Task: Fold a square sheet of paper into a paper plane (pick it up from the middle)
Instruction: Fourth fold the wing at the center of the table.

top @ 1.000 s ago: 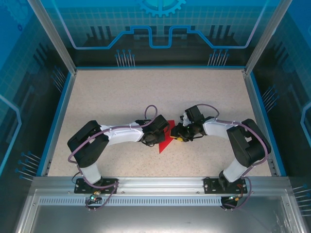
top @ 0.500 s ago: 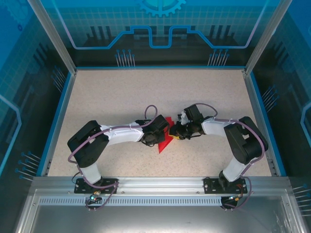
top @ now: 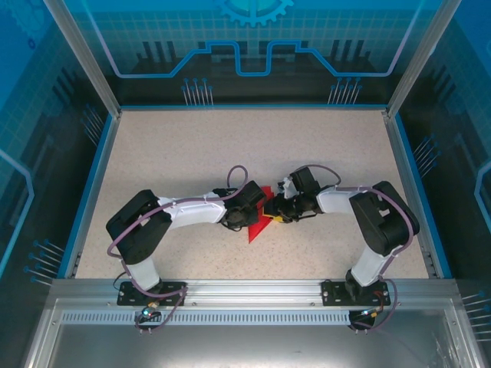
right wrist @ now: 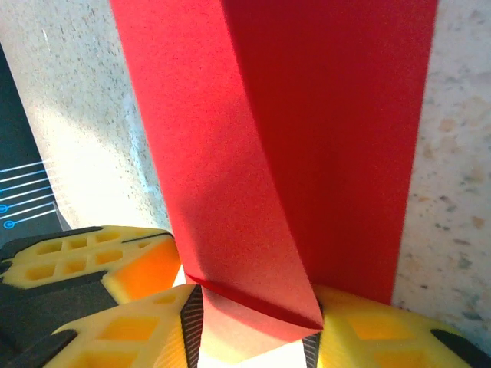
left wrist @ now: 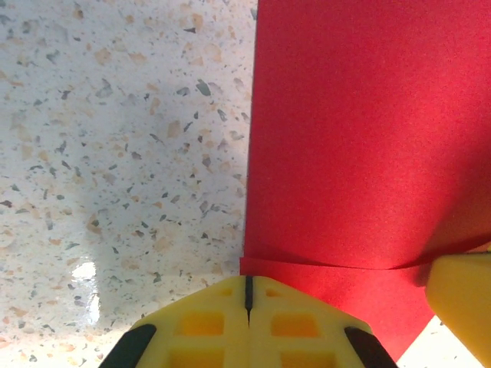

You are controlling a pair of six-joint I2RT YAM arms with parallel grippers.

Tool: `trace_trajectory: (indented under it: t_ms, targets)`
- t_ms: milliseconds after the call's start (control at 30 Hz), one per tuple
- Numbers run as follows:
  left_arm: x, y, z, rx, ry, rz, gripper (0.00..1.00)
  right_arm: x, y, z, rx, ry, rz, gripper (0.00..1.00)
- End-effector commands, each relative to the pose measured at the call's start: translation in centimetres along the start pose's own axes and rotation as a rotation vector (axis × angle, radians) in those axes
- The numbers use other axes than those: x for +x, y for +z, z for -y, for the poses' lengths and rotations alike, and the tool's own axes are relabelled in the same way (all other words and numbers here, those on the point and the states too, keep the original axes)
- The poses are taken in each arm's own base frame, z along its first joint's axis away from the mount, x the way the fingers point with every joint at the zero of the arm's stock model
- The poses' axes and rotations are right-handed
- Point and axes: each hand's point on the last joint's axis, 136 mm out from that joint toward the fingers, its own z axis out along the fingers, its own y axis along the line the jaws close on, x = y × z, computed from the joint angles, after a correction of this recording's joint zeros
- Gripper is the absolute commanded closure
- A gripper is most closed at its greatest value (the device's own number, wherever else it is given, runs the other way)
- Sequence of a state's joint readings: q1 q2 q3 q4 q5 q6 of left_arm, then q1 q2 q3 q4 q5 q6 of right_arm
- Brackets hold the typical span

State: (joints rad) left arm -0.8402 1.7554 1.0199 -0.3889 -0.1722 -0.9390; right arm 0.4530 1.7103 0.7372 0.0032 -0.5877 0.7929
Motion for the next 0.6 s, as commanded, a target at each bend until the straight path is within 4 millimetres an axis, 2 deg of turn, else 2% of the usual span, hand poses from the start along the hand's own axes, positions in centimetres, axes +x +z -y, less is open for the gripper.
trace_trajectory:
  t_ms: [0, 233, 567]
  targets:
    - [-0.7, -0.6, -0.2, -0.016, 0.014, 0.019, 0.97, 0.3, -0.4, -1.0, -0.04, -0.031, 0.01, 0.59]
    - [-0.8, -0.6, -0.1, -0.015, 0.015, 0.019, 0.97, 0.0, -1.0, -0.8, -0.065, 0.01, 0.066, 0.69]
    - [-0.8, -0.5, 0.1, -0.012, 0.018, 0.016, 0.97, 0.1, -1.8, -0.8, -0.085, 0.023, 0.121, 0.69]
